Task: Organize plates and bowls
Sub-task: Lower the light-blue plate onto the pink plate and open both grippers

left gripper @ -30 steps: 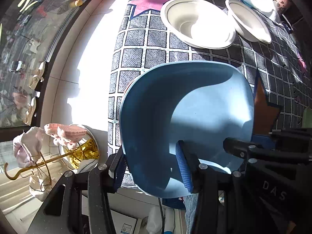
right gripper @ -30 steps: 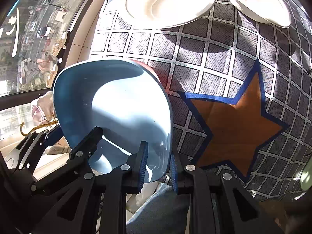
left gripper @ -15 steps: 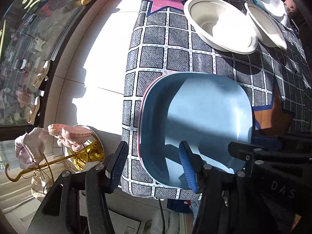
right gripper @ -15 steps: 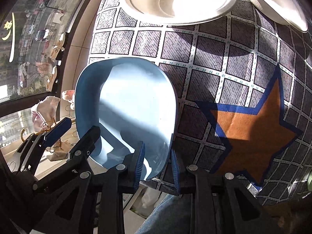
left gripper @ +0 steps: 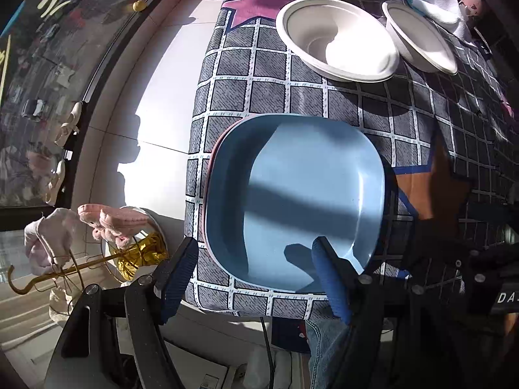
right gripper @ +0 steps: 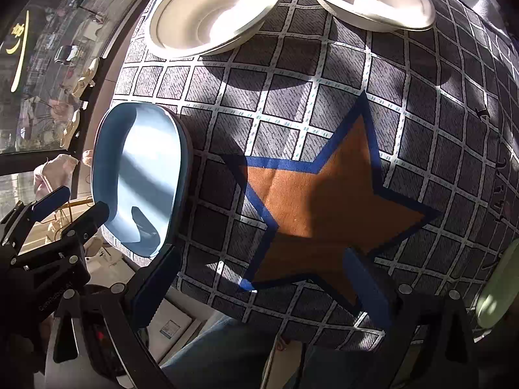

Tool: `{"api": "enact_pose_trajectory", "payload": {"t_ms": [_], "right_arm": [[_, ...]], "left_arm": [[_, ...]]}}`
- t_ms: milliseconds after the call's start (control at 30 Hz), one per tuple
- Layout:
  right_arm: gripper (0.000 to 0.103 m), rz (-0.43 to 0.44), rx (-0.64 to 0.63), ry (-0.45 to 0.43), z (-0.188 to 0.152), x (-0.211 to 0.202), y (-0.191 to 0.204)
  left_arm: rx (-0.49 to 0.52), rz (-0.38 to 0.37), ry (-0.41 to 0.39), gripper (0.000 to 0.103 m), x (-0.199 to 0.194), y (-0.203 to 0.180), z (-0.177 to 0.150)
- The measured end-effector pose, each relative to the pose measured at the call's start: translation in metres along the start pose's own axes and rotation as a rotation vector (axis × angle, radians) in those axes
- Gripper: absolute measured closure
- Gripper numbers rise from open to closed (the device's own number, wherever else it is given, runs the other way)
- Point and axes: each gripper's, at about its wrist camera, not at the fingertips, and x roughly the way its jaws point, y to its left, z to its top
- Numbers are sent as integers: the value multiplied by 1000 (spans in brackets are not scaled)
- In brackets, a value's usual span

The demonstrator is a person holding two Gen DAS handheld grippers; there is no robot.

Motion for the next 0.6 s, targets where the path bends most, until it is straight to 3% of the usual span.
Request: {"api": "enact_pose_trajectory", "payload": {"t_ms": [167, 600], "right_arm": [[2, -61, 86, 6, -26, -2, -52], [2, -90, 372, -52, -75, -28, -165]], "left_arm": [[89, -29, 0, 27, -10, -34, 1], [294, -91, 46, 27, -19, -124, 9]]}}
